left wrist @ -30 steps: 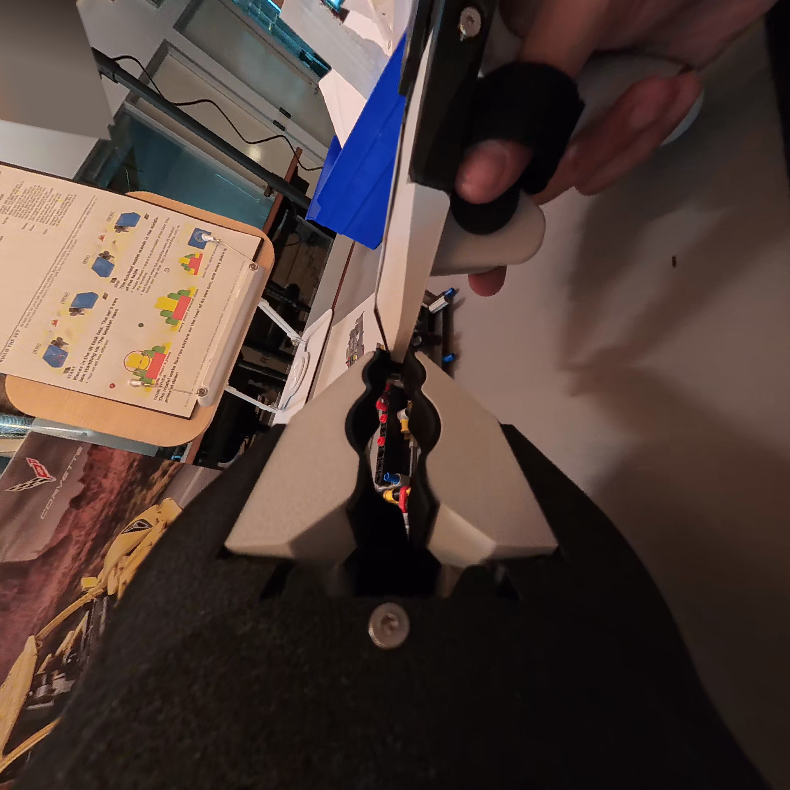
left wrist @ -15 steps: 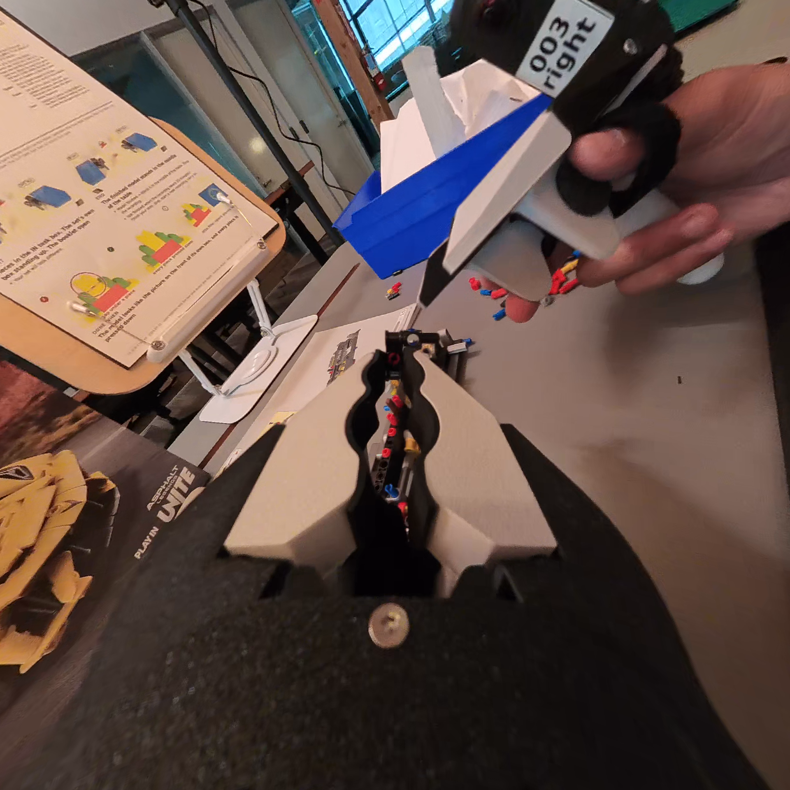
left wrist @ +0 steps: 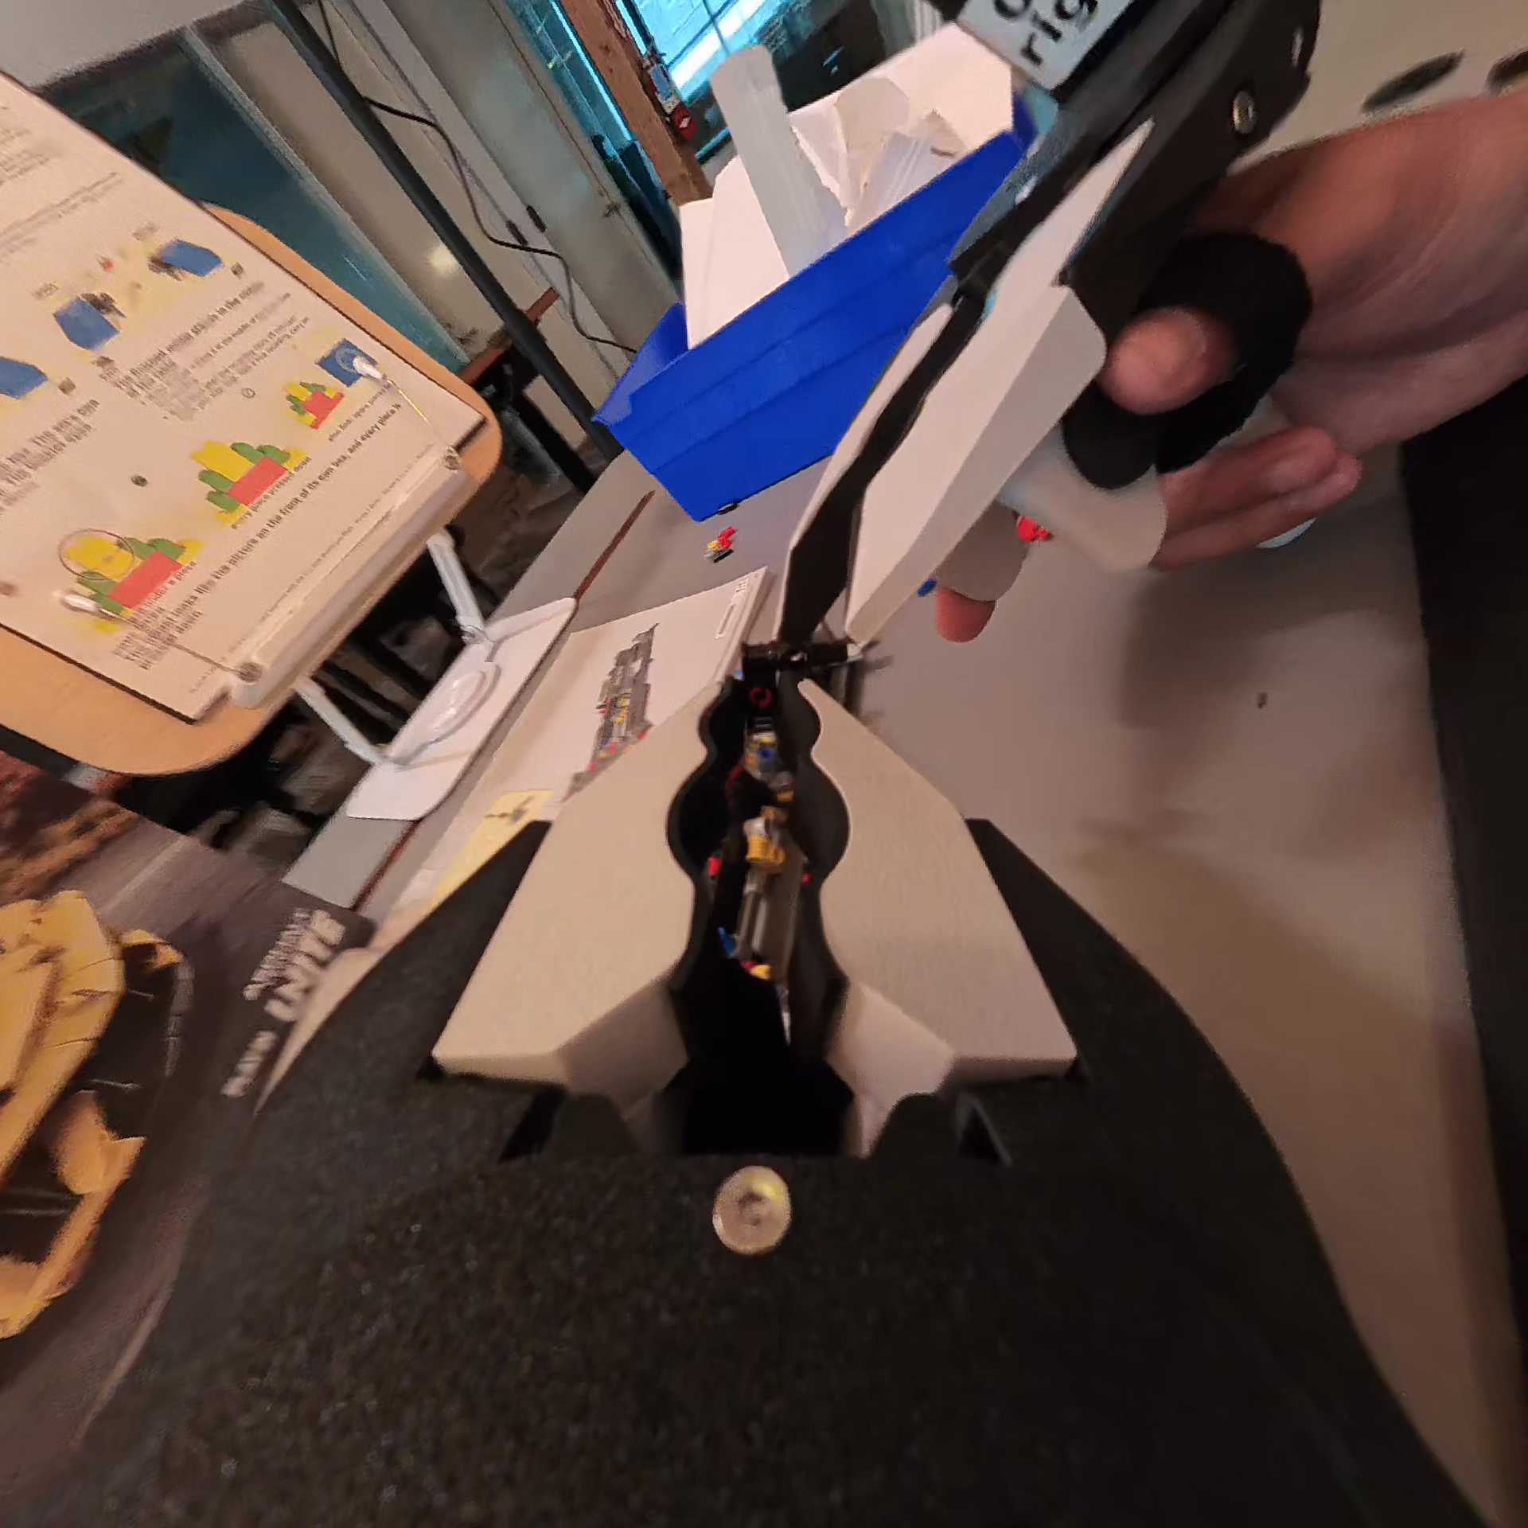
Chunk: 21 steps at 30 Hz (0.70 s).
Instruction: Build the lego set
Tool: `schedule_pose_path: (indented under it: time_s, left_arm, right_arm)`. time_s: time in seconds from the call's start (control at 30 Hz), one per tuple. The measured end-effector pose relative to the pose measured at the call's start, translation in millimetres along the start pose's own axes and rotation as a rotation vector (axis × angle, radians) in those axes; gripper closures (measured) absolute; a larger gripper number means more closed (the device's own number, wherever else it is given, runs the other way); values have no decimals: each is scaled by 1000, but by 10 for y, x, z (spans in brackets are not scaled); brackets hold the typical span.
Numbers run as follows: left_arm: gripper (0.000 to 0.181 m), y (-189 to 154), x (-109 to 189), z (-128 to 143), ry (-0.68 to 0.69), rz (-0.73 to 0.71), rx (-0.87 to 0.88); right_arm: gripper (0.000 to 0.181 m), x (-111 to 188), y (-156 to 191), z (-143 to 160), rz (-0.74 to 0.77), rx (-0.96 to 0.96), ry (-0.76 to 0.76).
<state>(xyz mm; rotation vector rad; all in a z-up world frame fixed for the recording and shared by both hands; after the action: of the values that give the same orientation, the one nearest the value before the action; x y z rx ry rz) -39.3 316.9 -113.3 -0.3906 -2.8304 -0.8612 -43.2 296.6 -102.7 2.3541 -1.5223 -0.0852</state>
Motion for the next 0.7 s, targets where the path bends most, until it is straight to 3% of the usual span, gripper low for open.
schedule_pose_path:
  time_s: [0.07,0.17,0.23,0.3,0.4,0.5,0.63,0.7]
  left_arm:
    - [175,5,6,-33,-35,71,145]
    - [175,4,15,-21,-67,260,495]
    - [175,-36,67,-71,-112,470,797]
    - [176,84,182,-209,-258,636,1095]
    - [176,180,432,-392,-424,984,1408]
    - [176,85,446,-313,-355,1103,1510]
    - [176,-165,439,-252,-215,1212,1504]
    - [176,-206,442,-273,-211,1230,1502]
  right_arm:
    - [154,35,-33,-68,14,24,-40]
    - [151,123,-141,-190,82,87,-114]
    - [145,154,-119,-242,90,164,-159]
    - [142,131,-26,-221,79,283,-165]
    - [142,42,166,-107,38,445,-116]
    - [142,-24,305,-78,19,574,-124]
    - [143,-70,369,-79,36,625,-128]
    - [144,-100,372,-24,45,642,-91]
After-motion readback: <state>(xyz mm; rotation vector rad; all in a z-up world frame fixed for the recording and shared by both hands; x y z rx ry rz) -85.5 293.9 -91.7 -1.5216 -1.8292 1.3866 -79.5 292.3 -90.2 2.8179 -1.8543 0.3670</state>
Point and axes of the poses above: each gripper's, where its closed fingertips meet, x back along the fingers, z out of its underside, y = z × x across the jaws, the point moved 1 cm from there along x, back along the fingers, and after that the axes turned 3 degrees about z, right-handed, at the moved point
